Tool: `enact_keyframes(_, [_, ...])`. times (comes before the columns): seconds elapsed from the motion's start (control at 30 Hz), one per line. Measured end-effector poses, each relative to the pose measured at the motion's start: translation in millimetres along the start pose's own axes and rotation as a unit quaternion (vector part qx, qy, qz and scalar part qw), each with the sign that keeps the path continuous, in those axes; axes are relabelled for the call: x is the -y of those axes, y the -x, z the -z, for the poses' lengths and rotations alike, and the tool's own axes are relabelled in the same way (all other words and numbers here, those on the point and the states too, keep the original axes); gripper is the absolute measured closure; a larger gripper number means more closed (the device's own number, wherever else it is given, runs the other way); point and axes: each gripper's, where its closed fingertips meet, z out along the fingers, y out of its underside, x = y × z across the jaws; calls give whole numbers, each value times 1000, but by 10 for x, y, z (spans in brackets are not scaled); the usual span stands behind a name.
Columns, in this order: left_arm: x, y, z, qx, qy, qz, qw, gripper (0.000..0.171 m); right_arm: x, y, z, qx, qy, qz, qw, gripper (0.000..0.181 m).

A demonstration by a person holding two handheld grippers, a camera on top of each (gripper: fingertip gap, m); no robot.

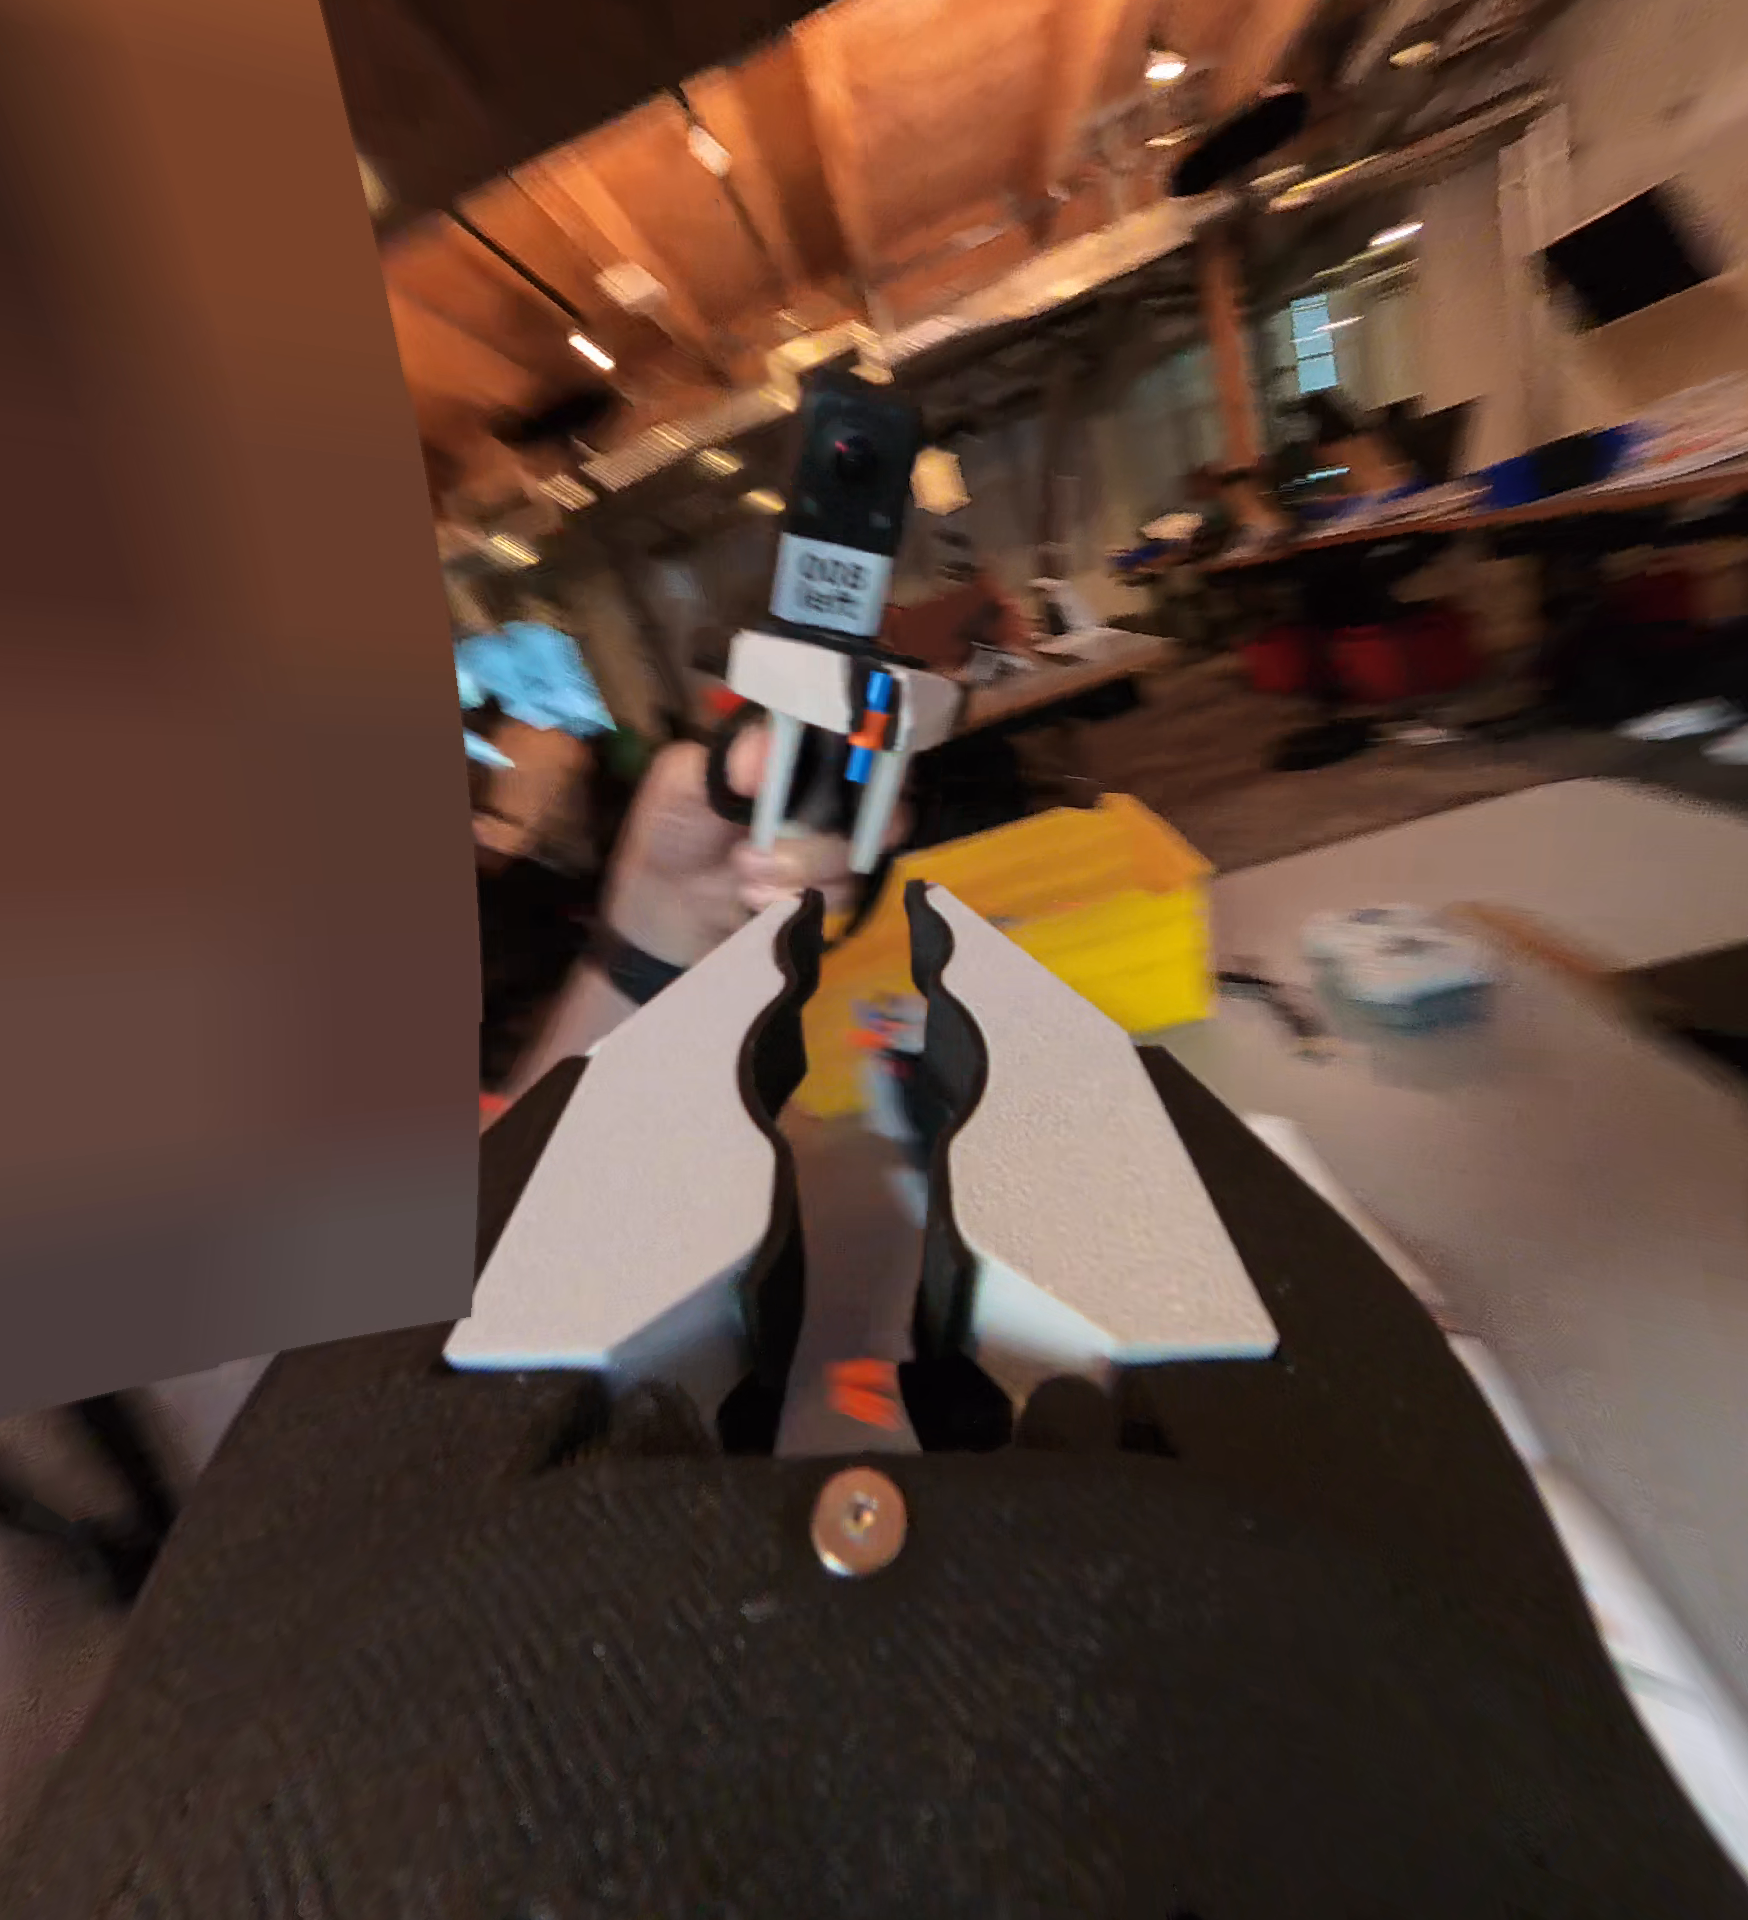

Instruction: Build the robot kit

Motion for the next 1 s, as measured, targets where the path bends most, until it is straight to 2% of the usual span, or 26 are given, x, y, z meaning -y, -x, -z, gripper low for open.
enact_keyframes(0.03, [-28,61,-12,8,6,10,1000,167,-15,-68,16,-49,20,71,996,160])
enact_keyframes(0.1, [-107,133,-63,16,25,21,999,166,-12,-75,18,-117,59,225,965,143])
enact_keyframes(0.13, [-126,141,-97,13,29,27,999,167,-22,-52,6,-142,81,301,940,133])
enact_keyframes(0.2, [-182,137,-178,4,43,33,999,167,-77,-14,-24,-179,126,430,876,127])
enact_keyframes(0.27, [-268,139,-257,3,67,31,997,167,-120,45,-74,-189,144,506,829,124])
enact_keyframes(0.3, [-289,133,-287,1,73,31,997,167,-116,60,-91,-193,142,518,821,123])
enact_keyframes(0.43, [-347,102,-357,-7,89,29,996,167,-158,16,-68,-191,156,512,823,124])
enact_keyframes(0.53, [-374,95,-381,-9,96,28,995,166,-172,14,-32,-184,163,512,823,139])
enact_keyframes(0.67, [-395,96,-401,-11,102,27,994,167,-201,5,-24,-182,176,518,817,143])
enact_keyframes(0.8, [-421,83,-404,-13,110,25,993,167,-160,-3,-13,-195,171,527,809,161])
enact_keyframes(0.9, [-423,70,-404,-16,111,24,993,166,-173,19,-8,-182,171,516,819,158])
enact_keyframes(1.0, [-435,64,-405,-19,114,23,993,166,-188,61,22,-152,169,473,851,151])
